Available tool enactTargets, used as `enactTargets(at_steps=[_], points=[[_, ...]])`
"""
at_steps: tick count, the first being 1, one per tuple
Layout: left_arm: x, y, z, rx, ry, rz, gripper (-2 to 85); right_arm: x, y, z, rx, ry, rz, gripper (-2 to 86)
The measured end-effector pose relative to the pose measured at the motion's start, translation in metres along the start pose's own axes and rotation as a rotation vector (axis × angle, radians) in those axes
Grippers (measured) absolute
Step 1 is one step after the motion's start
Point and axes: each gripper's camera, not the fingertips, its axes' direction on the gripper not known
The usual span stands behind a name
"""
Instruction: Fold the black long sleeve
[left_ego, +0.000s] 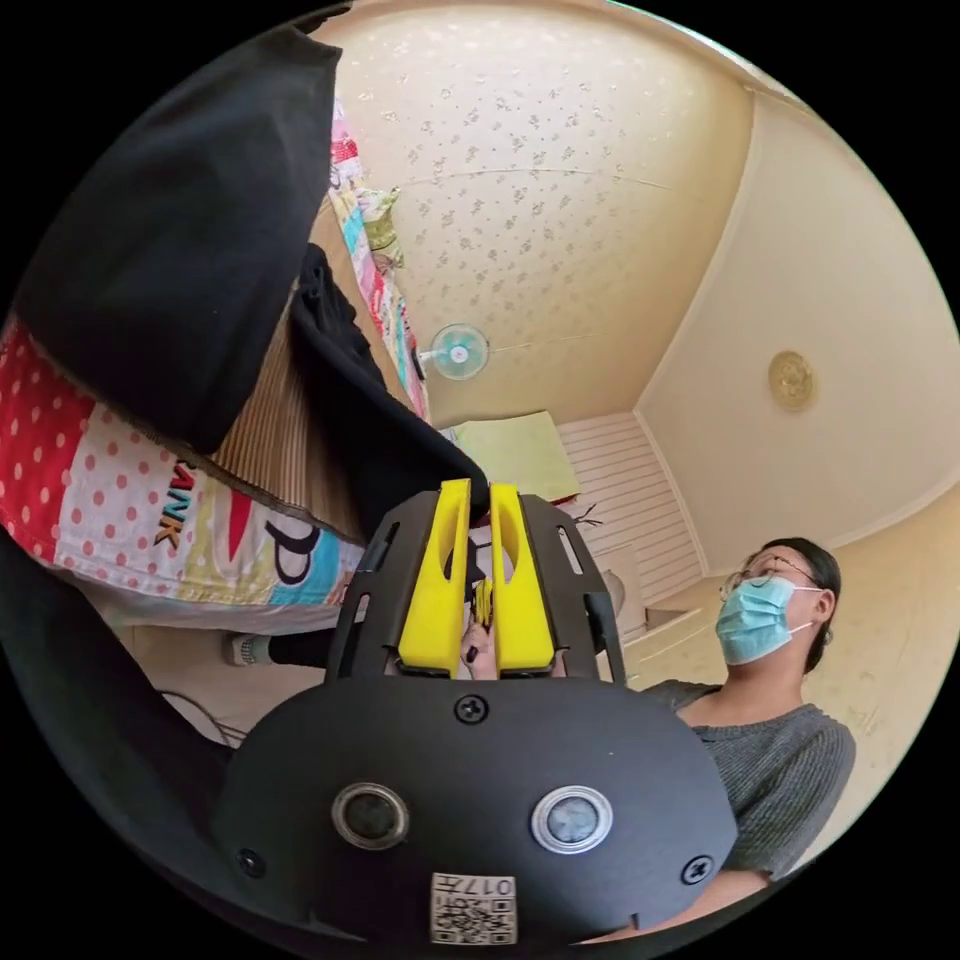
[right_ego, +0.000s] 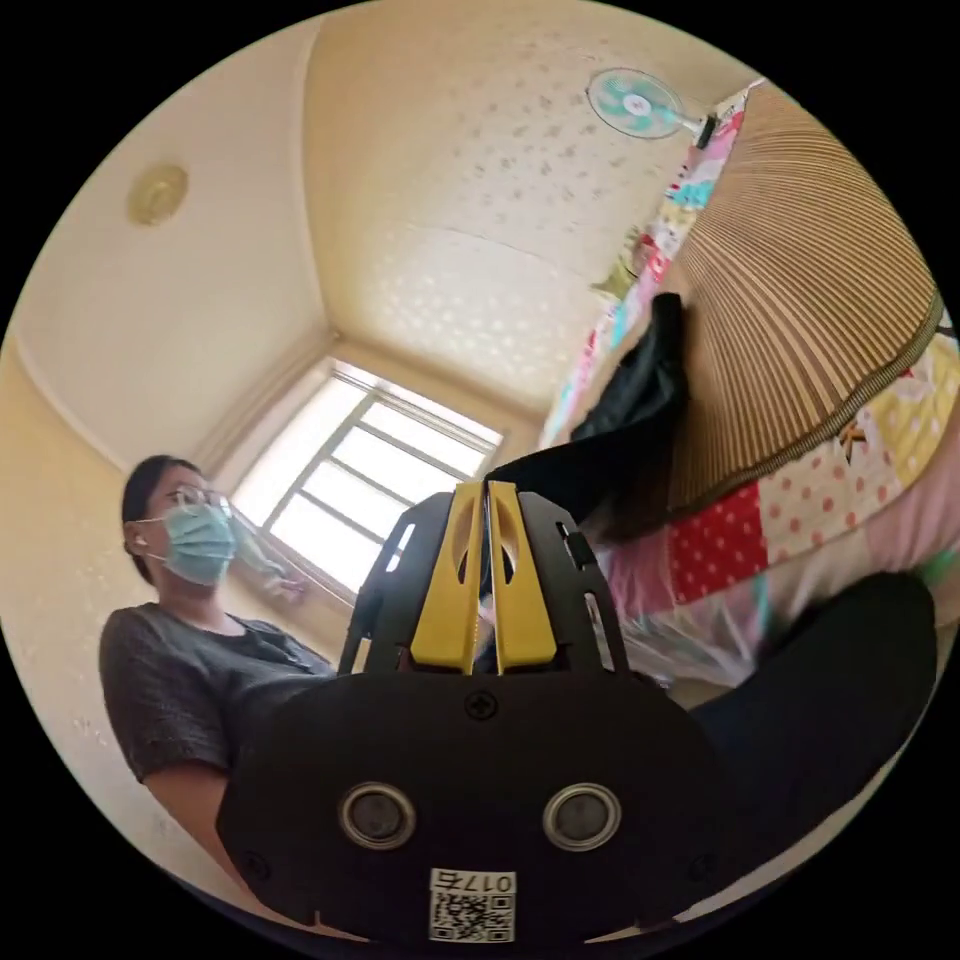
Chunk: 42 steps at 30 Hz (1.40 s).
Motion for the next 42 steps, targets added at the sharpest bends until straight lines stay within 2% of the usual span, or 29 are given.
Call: enactTargets(at_steps=[1, 2, 3, 4, 6, 8, 9, 11, 12, 14, 17, 19, 23, 25, 28, 30, 32, 34, 35, 37, 39, 41, 42], points=[[0.003, 0.000, 0.001, -0.002, 0.056, 0.019, 4.2, -0.013, -0.007, -0.020, 0.090, -0.115, -0.047, 0.8], [0.010, 0.001, 0.002, -0.007, 0.179, 0.066, 4.2, -0.025, -0.009, -0.043, 0.230, -0.348, -0.167, 0.6], [0.015, 0.003, 0.002, 0.002, 0.262, 0.095, 4.3, -0.030, -0.008, -0.056, 0.321, -0.491, -0.235, 0.6], [0.018, 0.005, 0.002, 0.010, 0.286, 0.105, 4.3, -0.037, -0.007, -0.078, 0.486, -0.695, -0.353, 0.5], [0.022, 0.013, 0.003, 0.016, 0.287, 0.132, 4.3, -0.054, -0.020, -0.099, 0.524, -0.547, -0.334, 0.5], [0.018, 0.017, 0.003, 0.015, 0.210, 0.109, 4.2, -0.075, -0.045, -0.090, 0.354, 0.020, -0.195, 0.6], [0.015, 0.021, 0.005, 0.009, 0.135, 0.080, 4.2, -0.074, -0.052, -0.083, 0.305, 0.128, -0.148, 0.7], [0.010, 0.024, 0.013, -0.049, 0.023, 0.042, 4.2, -0.054, -0.073, -0.041, 0.048, 0.442, 0.004, 1.2], [0.008, 0.027, 0.019, -0.083, -0.054, 0.022, 4.2, -0.045, -0.076, -0.030, -0.012, 0.510, 0.046, 1.4], [0.009, 0.032, 0.025, -0.095, -0.113, 0.027, 4.2, -0.005, -0.081, 0.018, -0.279, 0.727, 0.206, 2.6], [0.012, 0.034, 0.034, -0.101, -0.093, 0.045, 4.3, 0.032, -0.075, 0.068, -0.470, 0.773, 0.260, 6.0], [0.015, 0.033, 0.041, -0.114, -0.092, 0.054, 4.3, 0.050, -0.069, 0.096, -0.529, 0.746, 0.263, 7.5], [0.022, 0.031, 0.052, -0.125, -0.090, 0.071, 4.3, 0.099, -0.055, 0.157, -0.707, 0.825, 0.344, 10.6], [0.022, 0.032, 0.053, -0.122, -0.087, 0.066, 4.4, 0.112, -0.049, 0.175, -0.743, 0.853, 0.357, 10.5], [0.020, 0.036, 0.054, -0.118, -0.093, 0.048, 4.4, 0.121, -0.050, 0.190, -0.758, 0.781, 0.372, 6.3], [0.024, 0.037, 0.051, -0.107, -0.067, 0.076, 4.5, 0.114, -0.063, 0.189, -0.732, 0.625, 0.351, 4.6], [0.026, 0.038, 0.047, -0.082, -0.020, 0.122, 4.5, 0.092, -0.097, 0.162, -0.449, 0.306, 0.301, 3.8], [0.022, 0.040, 0.043, -0.041, -0.008, 0.148, 4.4, 0.084, -0.121, 0.137, -0.182, 0.176, 0.284, 3.5], [0.018, 0.042, 0.043, -0.028, -0.032, 0.161, 4.4, 0.081, -0.135, 0.131, -0.077, 0.193, 0.262, 3.6], [0.008, 0.044, 0.049, -0.033, -0.091, 0.151, 4.4, 0.078, -0.157, 0.144, -0.047, 0.330, 0.198, 3.7], [-0.009, 0.050, 0.065, -0.054, -0.132, 0.101, 4.4, 0.093, -0.176, 0.182, -0.216, 0.525, 0.179, 4.1], [-0.021, 0.054, 0.079, -0.092, -0.139, 0.055, 4.4, 0.132, -0.182, 0.237, -0.566, 0.745, 0.263, 5.3], [-0.027, 0.057, 0.087, -0.121, -0.145, 0.029, 4.4, 0.133, -0.180, 0.243, -0.592, 0.766, 0.253, 5.6]])
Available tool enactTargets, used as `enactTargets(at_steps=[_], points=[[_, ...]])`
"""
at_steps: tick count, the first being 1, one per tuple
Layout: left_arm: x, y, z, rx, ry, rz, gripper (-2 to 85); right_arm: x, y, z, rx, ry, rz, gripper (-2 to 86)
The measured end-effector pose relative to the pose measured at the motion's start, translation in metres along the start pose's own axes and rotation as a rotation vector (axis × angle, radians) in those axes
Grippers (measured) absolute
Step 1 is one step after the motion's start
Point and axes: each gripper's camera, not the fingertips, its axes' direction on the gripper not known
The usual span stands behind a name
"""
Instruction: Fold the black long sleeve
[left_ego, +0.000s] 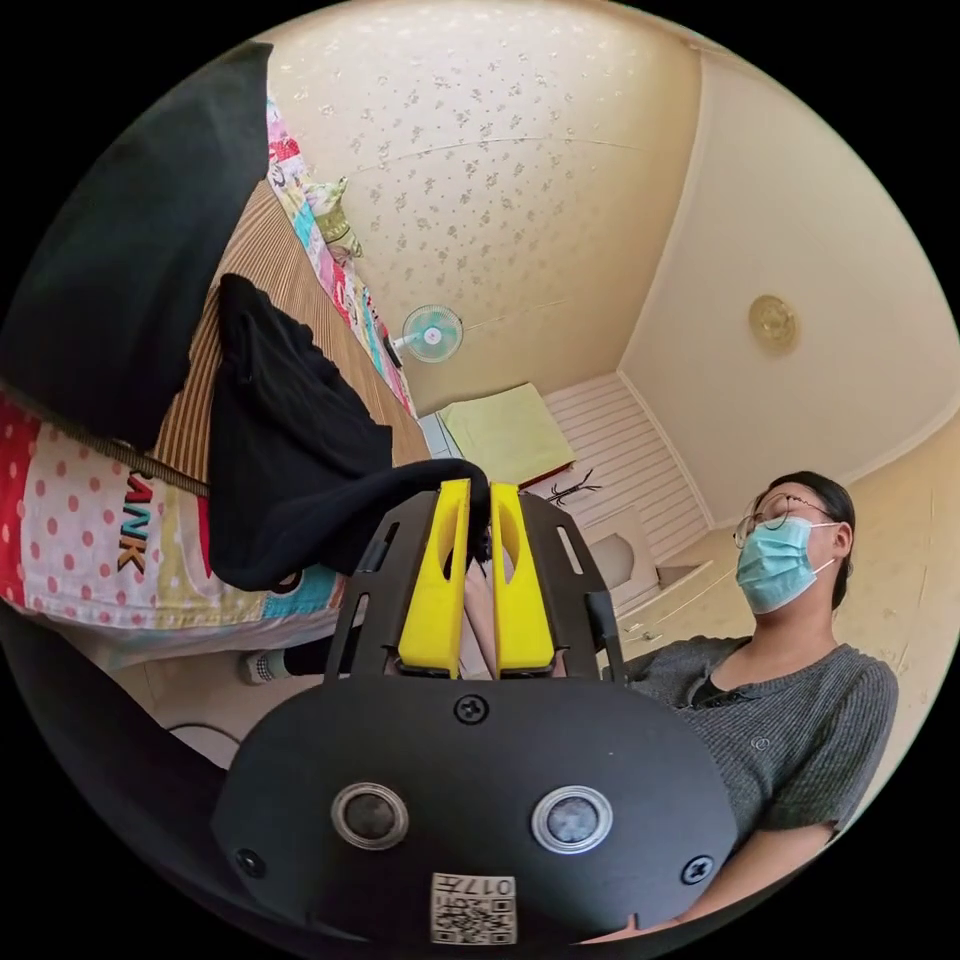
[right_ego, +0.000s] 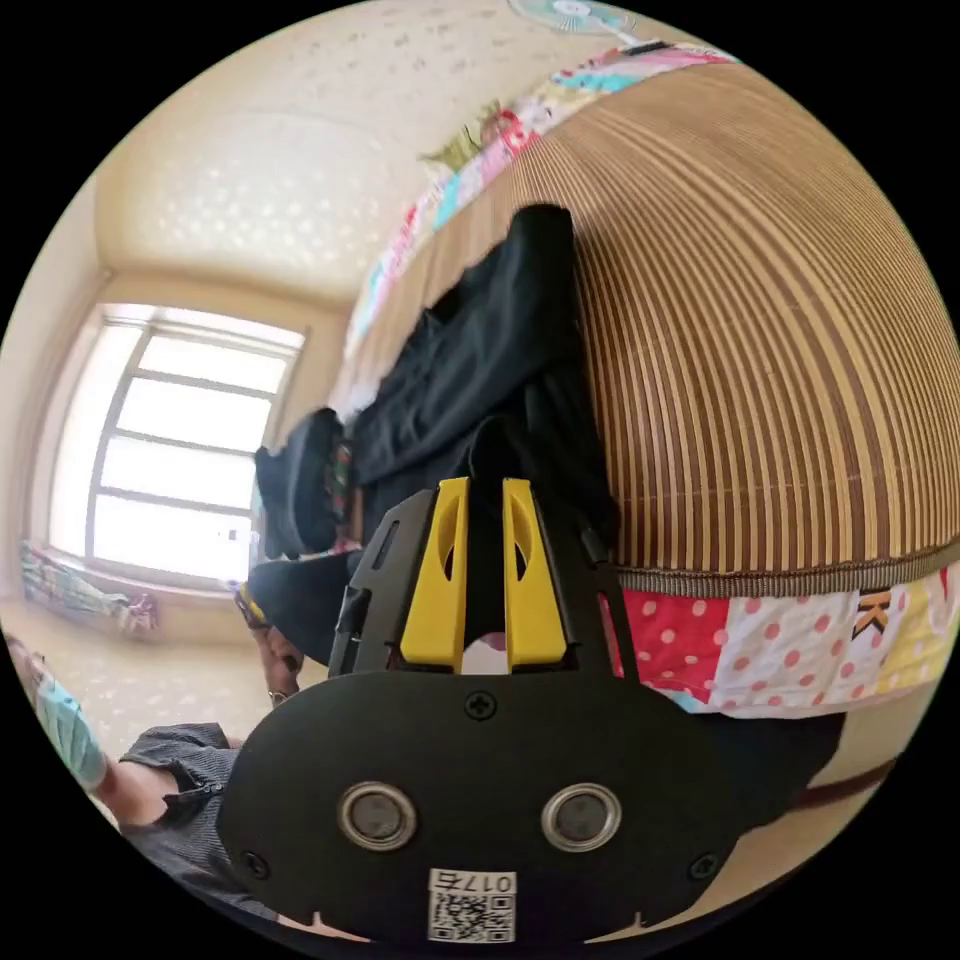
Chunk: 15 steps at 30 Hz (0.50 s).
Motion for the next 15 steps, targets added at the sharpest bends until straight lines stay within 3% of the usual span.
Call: enactTargets(at_steps=[7, 12, 15], points=[[-0.004, 0.005, 0.011, -0.038, -0.037, -0.016, 4.4, -0.027, 0.053, -0.054, 0.202, 0.016, -0.180, 12.3], [-0.007, 0.002, 0.016, -0.038, -0.040, -0.024, 4.5, 0.010, 0.094, -0.064, 0.142, 0.128, -0.093, 12.6], [-0.006, 0.002, 0.021, -0.045, -0.043, -0.019, 4.5, 0.036, 0.117, -0.055, 0.093, 0.085, -0.079, 12.2]])
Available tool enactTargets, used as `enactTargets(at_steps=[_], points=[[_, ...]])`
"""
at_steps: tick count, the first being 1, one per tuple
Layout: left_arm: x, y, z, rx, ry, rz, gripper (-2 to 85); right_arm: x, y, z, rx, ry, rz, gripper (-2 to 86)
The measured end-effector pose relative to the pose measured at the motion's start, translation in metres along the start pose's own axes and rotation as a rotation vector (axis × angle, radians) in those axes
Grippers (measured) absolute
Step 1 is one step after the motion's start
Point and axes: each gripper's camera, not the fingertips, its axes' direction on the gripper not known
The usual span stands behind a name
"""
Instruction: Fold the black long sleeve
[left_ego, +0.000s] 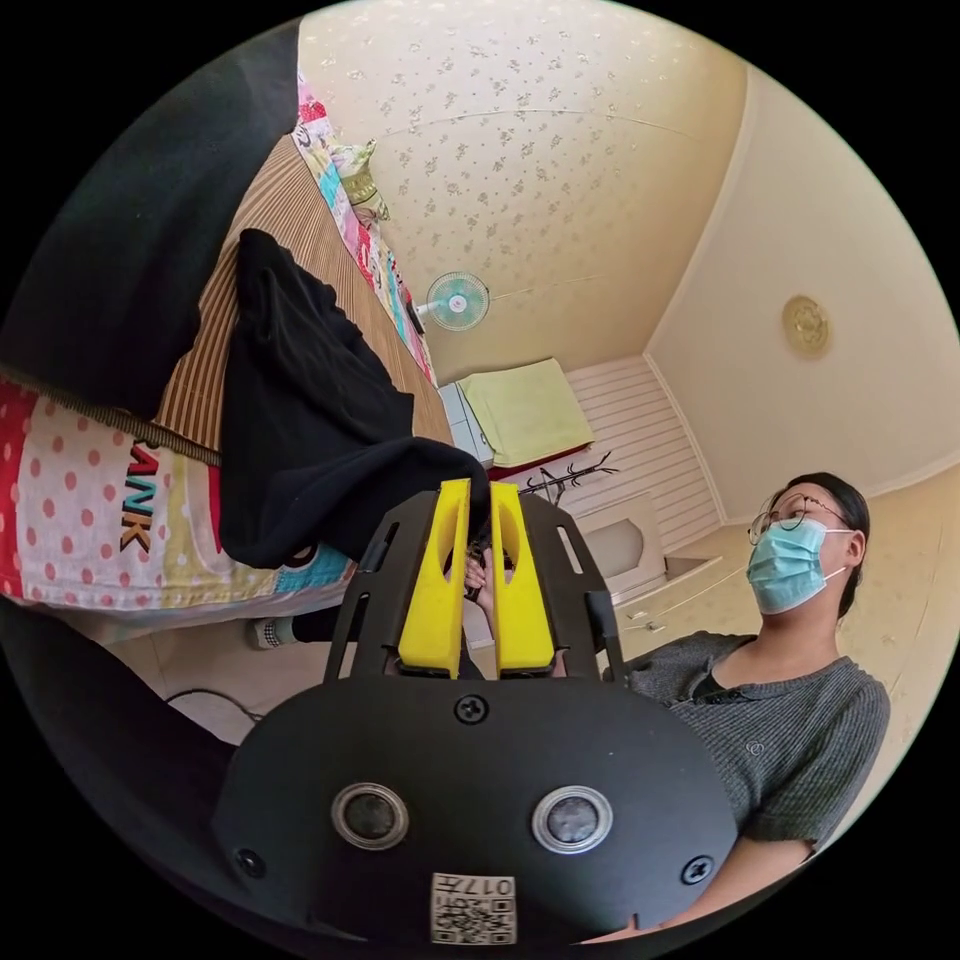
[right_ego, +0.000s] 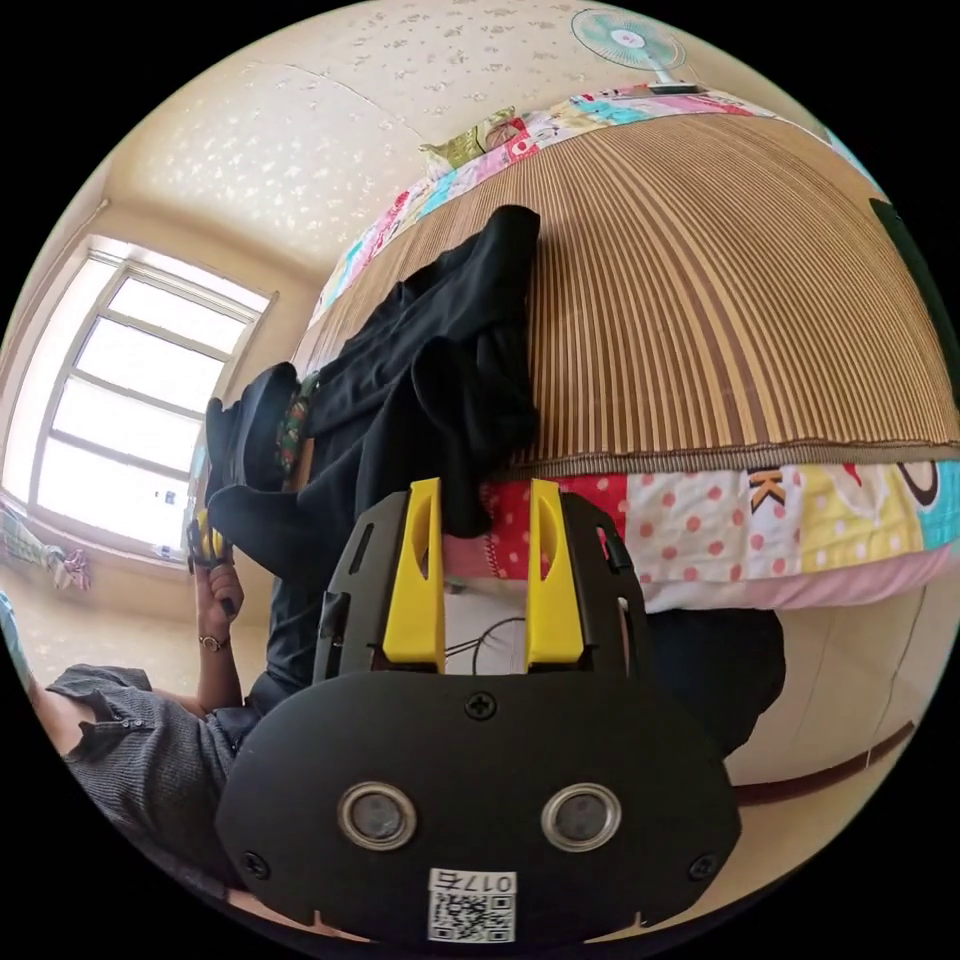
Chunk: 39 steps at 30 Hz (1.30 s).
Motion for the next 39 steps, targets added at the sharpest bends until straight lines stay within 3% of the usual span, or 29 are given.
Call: enactTargets(at_steps=[6, 10, 12, 14, 17, 20, 24, 27, 28, 30, 32, 33, 35, 39], points=[[0.000, 0.007, 0.003, 0.003, 0.014, -0.010, 4.5, 0.040, 0.023, -0.007, 0.020, -0.142, 0.037, 9.7], [0.006, 0.013, -0.002, 0.010, 0.019, 0.007, 4.5, 0.064, 0.030, -0.020, -0.066, -0.464, -0.041, 4.8], [0.012, 0.016, -0.009, 0.024, 0.067, 0.052, 4.4, 0.078, 0.041, -0.041, 0.012, -0.665, -0.093, 3.8], [0.020, 0.018, -0.018, 0.056, 0.148, 0.122, 4.4, 0.102, 0.063, -0.083, 0.231, -1.067, -0.209, 3.1], [0.049, 0.022, -0.030, 0.086, 0.345, 0.303, 4.4, 0.125, 0.098, -0.140, 0.560, -1.420, -0.357, 2.5], [0.086, 0.022, -0.035, 0.057, 0.482, 0.485, 4.4, 0.122, 0.125, -0.199, 0.739, -1.461, -0.519, 2.1], [0.125, 0.022, -0.034, 0.032, 0.579, 0.673, 4.3, 0.096, 0.143, -0.249, 0.794, -1.441, -0.736, 1.8], [0.114, 0.014, -0.034, 0.103, 0.561, 0.596, 4.4, 0.079, 0.148, -0.273, 0.805, -1.435, -0.865, 1.8], [0.108, 0.012, -0.032, 0.118, 0.528, 0.553, 4.4, 0.076, 0.144, -0.278, 0.783, -1.371, -0.839, 1.8], [0.070, 0.007, -0.022, 0.150, 0.292, 0.308, 4.4, 0.082, 0.132, -0.276, 0.759, -1.213, -0.700, 1.8], [0.041, 0.010, -0.012, 0.169, 0.096, 0.126, 4.4, 0.117, 0.104, -0.251, 0.701, -1.048, -0.280, 1.8], [0.030, 0.013, -0.007, 0.193, -0.010, 0.056, 4.4, 0.128, 0.098, -0.241, 0.696, -1.037, -0.173, 1.8], [0.028, 0.009, 0.004, 0.201, -0.129, 0.053, 4.4, 0.163, 0.083, -0.199, 0.698, -1.047, 0.139, 1.8], [0.044, -0.035, 0.035, 0.210, -0.426, 0.093, 4.4, 0.175, 0.043, -0.160, 0.646, -1.014, 0.359, 1.9]])
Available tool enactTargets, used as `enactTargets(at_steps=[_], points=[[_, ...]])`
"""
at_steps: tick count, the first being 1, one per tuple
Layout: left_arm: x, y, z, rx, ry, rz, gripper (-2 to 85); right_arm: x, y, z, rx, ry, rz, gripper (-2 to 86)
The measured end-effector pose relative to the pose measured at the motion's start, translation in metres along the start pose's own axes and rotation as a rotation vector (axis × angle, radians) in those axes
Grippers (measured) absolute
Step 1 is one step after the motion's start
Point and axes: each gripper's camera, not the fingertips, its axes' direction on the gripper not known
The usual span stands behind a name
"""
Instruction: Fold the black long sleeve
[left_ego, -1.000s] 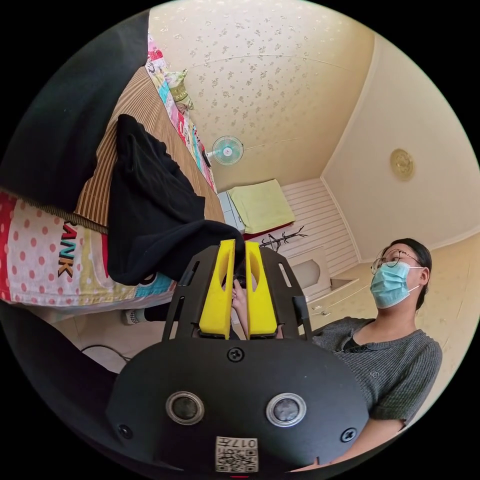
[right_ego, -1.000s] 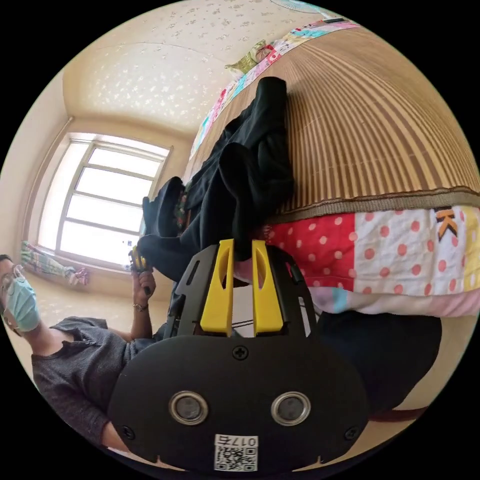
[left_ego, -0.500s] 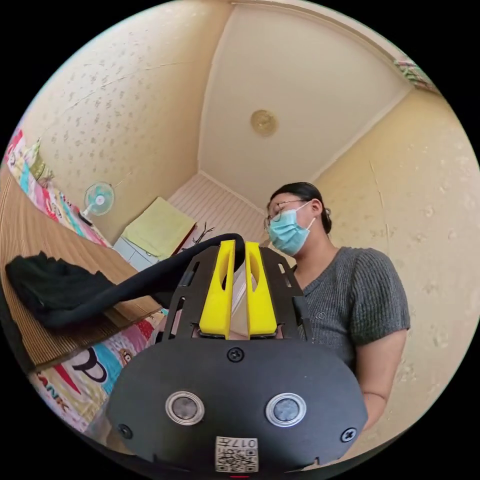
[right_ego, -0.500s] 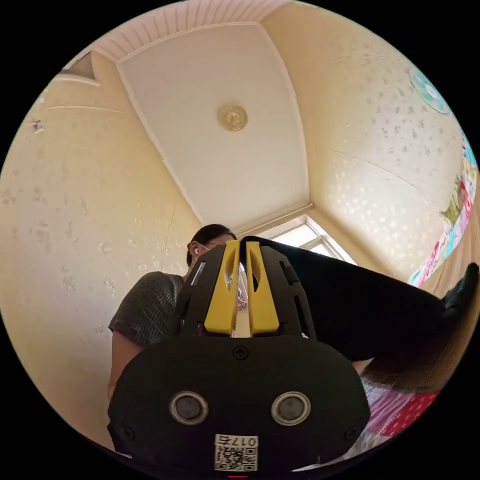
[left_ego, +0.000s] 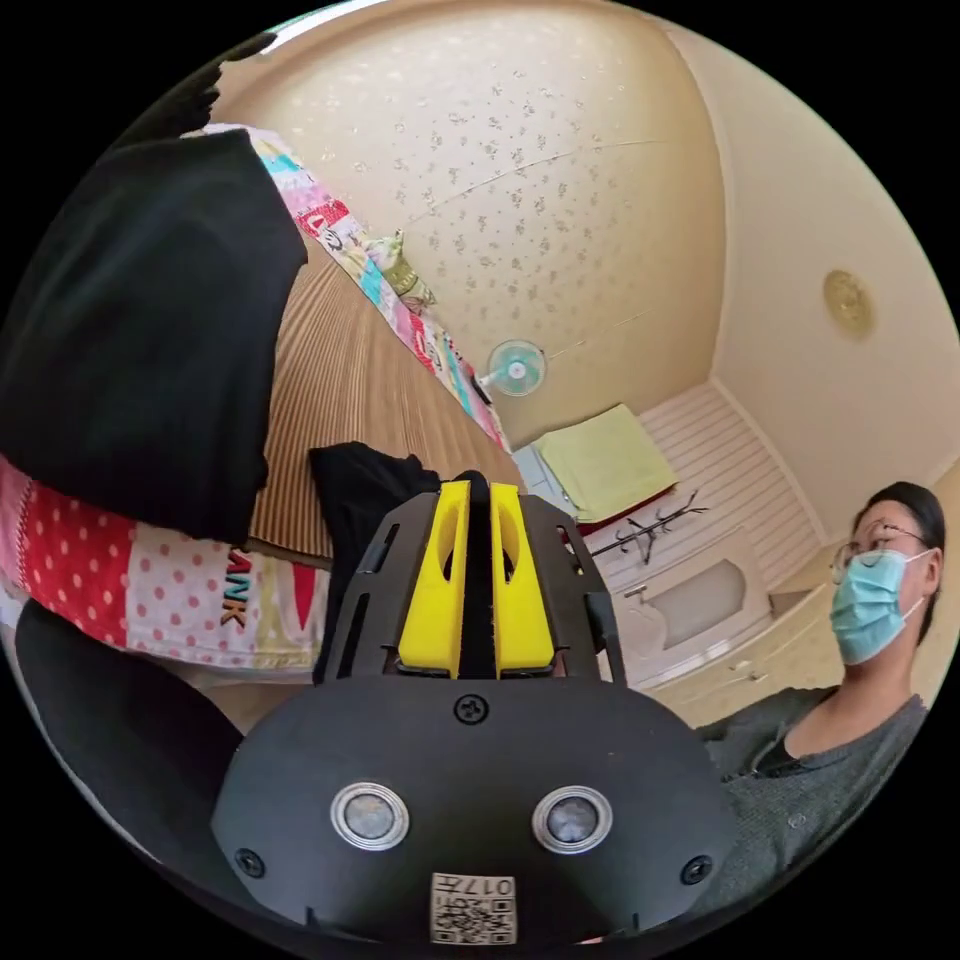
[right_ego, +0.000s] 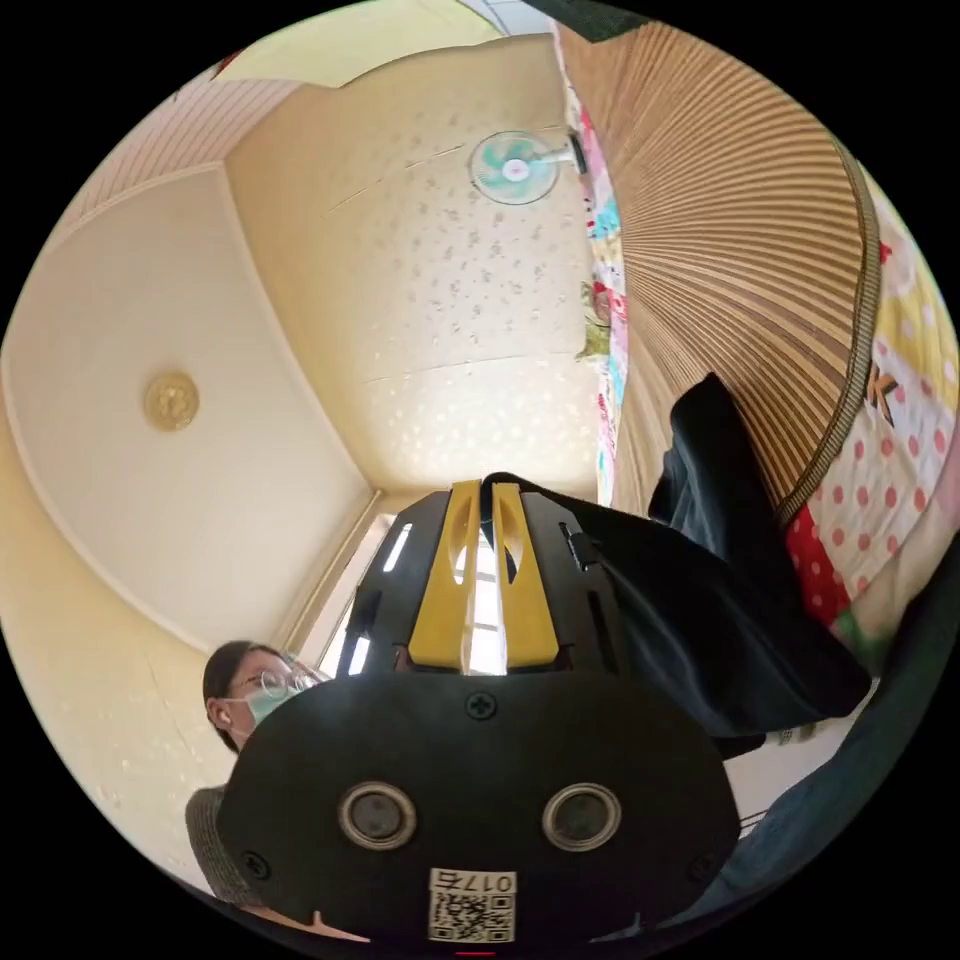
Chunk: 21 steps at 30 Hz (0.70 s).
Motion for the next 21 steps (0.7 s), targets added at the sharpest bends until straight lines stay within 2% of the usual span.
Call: enactTargets(at_steps=[2, 5, 9, 11, 13, 17, 21], points=[[0.000, -0.020, 0.020, 0.020, -0.021, 0.002, 4.4, -0.006, -0.017, 0.029, 0.047, 0.103, -0.058, 2.0], [-0.008, -0.046, 0.054, 0.071, -0.045, 0.021, 4.4, -0.012, -0.024, 0.062, 0.133, 0.145, -0.119, 2.1], [-0.038, -0.062, 0.096, 0.135, -0.061, -0.096, 4.4, 0.000, -0.031, 0.106, 0.156, 0.263, -0.204, 2.1], [-0.049, -0.066, 0.116, 0.124, -0.116, -0.106, 4.3, 0.032, -0.037, 0.122, 0.201, 0.356, -0.131, 2.2], [-0.059, -0.067, 0.135, 0.120, -0.160, -0.120, 4.3, 0.060, -0.041, 0.130, 0.213, 0.365, -0.103, 2.2], [-0.084, -0.070, 0.164, 0.118, -0.179, -0.201, 4.4, 0.106, -0.041, 0.152, 0.198, 0.495, -0.182, 2.7], [-0.094, -0.083, 0.178, 0.101, -0.163, -0.217, 4.7, 0.126, -0.029, 0.170, 0.162, 0.514, -0.248, 3.8]])
